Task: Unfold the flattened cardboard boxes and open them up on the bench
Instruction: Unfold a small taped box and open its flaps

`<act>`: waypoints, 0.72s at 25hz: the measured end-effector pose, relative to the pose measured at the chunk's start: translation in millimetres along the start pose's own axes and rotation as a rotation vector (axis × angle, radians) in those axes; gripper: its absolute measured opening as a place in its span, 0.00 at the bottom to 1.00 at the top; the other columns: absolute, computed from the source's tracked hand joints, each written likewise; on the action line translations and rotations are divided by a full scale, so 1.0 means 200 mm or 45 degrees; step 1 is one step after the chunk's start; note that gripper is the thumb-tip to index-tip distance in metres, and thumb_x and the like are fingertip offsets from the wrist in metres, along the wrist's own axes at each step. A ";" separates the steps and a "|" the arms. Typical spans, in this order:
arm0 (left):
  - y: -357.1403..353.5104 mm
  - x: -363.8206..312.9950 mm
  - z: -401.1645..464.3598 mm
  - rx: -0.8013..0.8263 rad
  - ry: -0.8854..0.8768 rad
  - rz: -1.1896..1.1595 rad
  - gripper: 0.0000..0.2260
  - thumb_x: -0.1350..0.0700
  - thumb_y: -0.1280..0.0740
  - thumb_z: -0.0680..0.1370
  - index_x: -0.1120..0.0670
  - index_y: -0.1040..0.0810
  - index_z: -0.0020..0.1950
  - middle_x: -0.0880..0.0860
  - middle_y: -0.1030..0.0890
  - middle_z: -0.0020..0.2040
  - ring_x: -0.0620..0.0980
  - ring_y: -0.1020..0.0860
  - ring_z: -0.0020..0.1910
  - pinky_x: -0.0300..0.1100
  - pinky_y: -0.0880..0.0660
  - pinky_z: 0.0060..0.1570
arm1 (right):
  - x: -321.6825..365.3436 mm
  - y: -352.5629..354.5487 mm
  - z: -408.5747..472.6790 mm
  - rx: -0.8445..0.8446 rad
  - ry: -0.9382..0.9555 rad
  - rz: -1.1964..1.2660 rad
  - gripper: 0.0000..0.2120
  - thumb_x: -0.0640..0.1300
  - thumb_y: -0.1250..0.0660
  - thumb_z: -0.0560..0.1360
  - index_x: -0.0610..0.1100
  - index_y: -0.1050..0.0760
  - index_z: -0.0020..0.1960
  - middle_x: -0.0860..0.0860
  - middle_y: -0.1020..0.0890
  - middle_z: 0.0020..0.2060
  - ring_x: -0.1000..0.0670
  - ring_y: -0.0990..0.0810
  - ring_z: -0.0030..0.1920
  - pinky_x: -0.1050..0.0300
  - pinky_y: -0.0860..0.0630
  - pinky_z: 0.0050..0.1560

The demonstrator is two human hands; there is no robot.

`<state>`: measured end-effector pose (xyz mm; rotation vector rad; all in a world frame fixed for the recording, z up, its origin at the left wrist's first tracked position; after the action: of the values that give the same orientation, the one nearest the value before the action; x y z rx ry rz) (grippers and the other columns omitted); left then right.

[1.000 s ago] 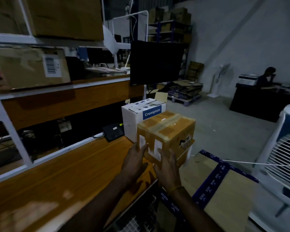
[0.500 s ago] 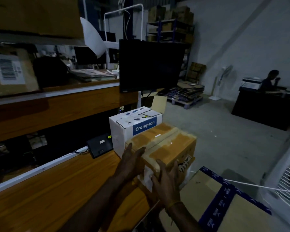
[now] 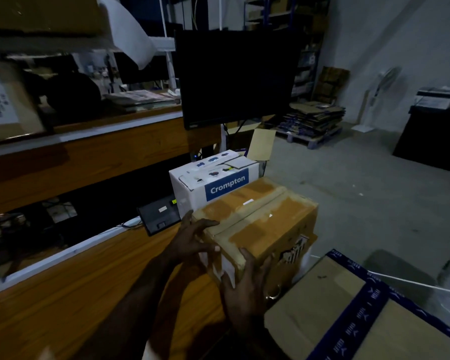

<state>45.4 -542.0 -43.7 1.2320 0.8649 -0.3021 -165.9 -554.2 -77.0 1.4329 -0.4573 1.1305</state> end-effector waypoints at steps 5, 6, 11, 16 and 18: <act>0.02 -0.02 -0.09 0.011 0.068 -0.024 0.30 0.35 0.21 0.60 0.33 0.23 0.61 0.51 0.41 0.74 0.56 0.41 0.75 0.55 0.34 0.72 | 0.02 0.02 -0.11 -0.026 0.010 0.093 0.34 0.55 0.29 0.73 0.67 0.46 0.70 0.45 0.53 0.79 0.39 0.46 0.77 0.43 0.29 0.67; 0.02 -0.01 -0.15 -0.002 0.064 -0.031 0.30 0.35 0.21 0.61 0.33 0.23 0.61 0.52 0.40 0.74 0.55 0.40 0.75 0.54 0.34 0.72 | 0.02 0.02 -0.15 -0.023 0.012 0.102 0.34 0.55 0.29 0.73 0.68 0.46 0.70 0.45 0.51 0.79 0.39 0.43 0.77 0.43 0.28 0.66; 0.05 -0.07 -0.64 -0.148 -0.028 -0.097 0.24 0.46 0.21 0.67 0.40 0.21 0.62 0.46 0.44 0.69 0.51 0.46 0.75 0.46 0.38 0.71 | 0.07 0.03 -0.51 -0.094 -0.030 0.108 0.34 0.54 0.28 0.74 0.68 0.46 0.70 0.47 0.46 0.78 0.39 0.39 0.75 0.40 0.23 0.59; 0.13 -0.01 -1.25 -0.328 -0.026 -0.144 0.23 0.38 0.22 0.63 0.35 0.21 0.57 0.35 0.44 0.62 0.57 0.42 0.75 0.52 0.32 0.69 | 0.19 0.02 -1.04 -0.139 -0.009 0.151 0.27 0.49 0.29 0.76 0.61 0.38 0.69 0.52 0.47 0.78 0.45 0.42 0.75 0.40 0.24 0.60; 0.16 0.03 -1.53 -0.467 0.009 -0.149 0.22 0.36 0.23 0.64 0.31 0.22 0.56 0.34 0.46 0.62 0.55 0.39 0.73 0.49 0.31 0.66 | 0.25 0.01 -1.20 -0.135 0.043 0.177 0.23 0.49 0.31 0.77 0.63 0.37 0.66 0.52 0.43 0.76 0.44 0.38 0.73 0.41 0.25 0.59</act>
<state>-55.2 -251.8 -47.4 0.8450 0.9527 -0.2204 -232.4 -318.3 -75.1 1.3036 -0.5920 1.2215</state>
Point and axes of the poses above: each hand's wrist, its own z-axis towards the middle knuckle, its own y-axis out of the back of the hand, x = y × z, the point moved 5 cm from there along z, towards the middle knuckle
